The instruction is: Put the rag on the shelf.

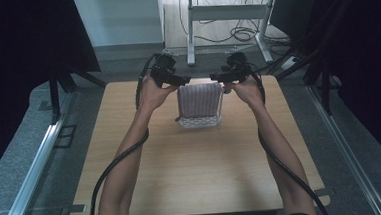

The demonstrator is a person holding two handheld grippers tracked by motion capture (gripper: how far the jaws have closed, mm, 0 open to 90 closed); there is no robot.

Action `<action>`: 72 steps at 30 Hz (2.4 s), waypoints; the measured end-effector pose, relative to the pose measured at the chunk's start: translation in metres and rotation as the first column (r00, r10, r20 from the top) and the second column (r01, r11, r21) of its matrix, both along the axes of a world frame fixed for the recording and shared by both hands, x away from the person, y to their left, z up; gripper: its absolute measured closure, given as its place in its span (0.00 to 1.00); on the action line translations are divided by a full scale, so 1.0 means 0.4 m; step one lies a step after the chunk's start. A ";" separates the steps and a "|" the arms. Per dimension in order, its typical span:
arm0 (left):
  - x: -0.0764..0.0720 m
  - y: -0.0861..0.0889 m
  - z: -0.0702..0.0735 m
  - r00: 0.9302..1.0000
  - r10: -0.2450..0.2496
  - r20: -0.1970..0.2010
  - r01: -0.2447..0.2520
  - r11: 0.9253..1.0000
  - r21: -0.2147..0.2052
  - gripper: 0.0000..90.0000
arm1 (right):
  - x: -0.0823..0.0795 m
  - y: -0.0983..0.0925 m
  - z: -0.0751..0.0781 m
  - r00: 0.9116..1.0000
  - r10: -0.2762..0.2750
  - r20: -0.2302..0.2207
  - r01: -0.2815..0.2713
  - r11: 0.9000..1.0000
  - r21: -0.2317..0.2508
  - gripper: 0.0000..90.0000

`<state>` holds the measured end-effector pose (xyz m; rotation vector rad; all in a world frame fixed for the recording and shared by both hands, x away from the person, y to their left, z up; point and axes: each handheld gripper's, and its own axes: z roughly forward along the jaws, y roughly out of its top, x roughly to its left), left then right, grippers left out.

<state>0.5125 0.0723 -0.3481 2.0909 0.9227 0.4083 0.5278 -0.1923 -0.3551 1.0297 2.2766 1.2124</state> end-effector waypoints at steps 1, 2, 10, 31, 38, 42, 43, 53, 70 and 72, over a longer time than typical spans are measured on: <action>-0.013 -0.002 0.001 1.000 -0.013 0.008 0.013 1.000 -0.008 0.25 | -0.015 -0.003 0.003 1.000 0.013 0.012 -0.013 1.000 0.005 0.34; -0.017 -0.002 0.001 1.000 -0.016 0.010 0.016 1.000 -0.012 0.24 | -0.021 -0.004 0.004 1.000 0.019 0.010 -0.019 1.000 0.007 0.32; -0.051 -0.002 -0.011 0.999 -0.048 0.014 0.049 0.998 -0.041 0.19 | -0.072 -0.012 -0.013 0.998 0.066 -0.003 -0.066 0.998 0.010 0.28; -0.203 0.027 -0.071 0.994 -0.082 0.072 0.082 0.997 -0.006 0.13 | -0.207 -0.036 -0.089 0.991 0.132 -0.027 -0.132 0.991 -0.001 0.15; -0.259 0.043 -0.090 0.991 -0.108 0.084 0.111 0.994 -0.023 0.13 | -0.253 -0.042 -0.098 0.988 0.151 -0.022 -0.151 0.988 -0.019 0.08; -0.287 0.050 -0.107 0.989 -0.119 0.083 0.122 0.992 -0.032 0.13 | -0.282 -0.041 -0.108 0.986 0.163 -0.017 -0.163 0.986 -0.030 0.05; -0.294 0.051 -0.112 0.989 -0.117 0.086 0.120 0.992 -0.028 0.13 | -0.288 -0.041 -0.111 0.986 0.168 -0.016 -0.169 0.985 -0.033 0.05; -0.348 0.058 -0.172 0.989 -0.124 0.081 0.125 0.992 -0.010 0.13 | -0.347 -0.038 -0.169 0.980 0.195 -0.038 -0.196 0.980 -0.029 0.05; -0.437 0.077 -0.287 0.989 -0.133 0.061 0.135 0.990 -0.038 0.13 | -0.409 -0.037 -0.281 0.974 0.219 -0.058 -0.222 0.974 -0.042 0.05; -0.445 0.078 -0.302 0.989 -0.134 0.055 0.136 0.990 -0.039 0.13 | -0.414 -0.036 -0.296 0.973 0.220 -0.070 -0.224 0.973 -0.048 0.05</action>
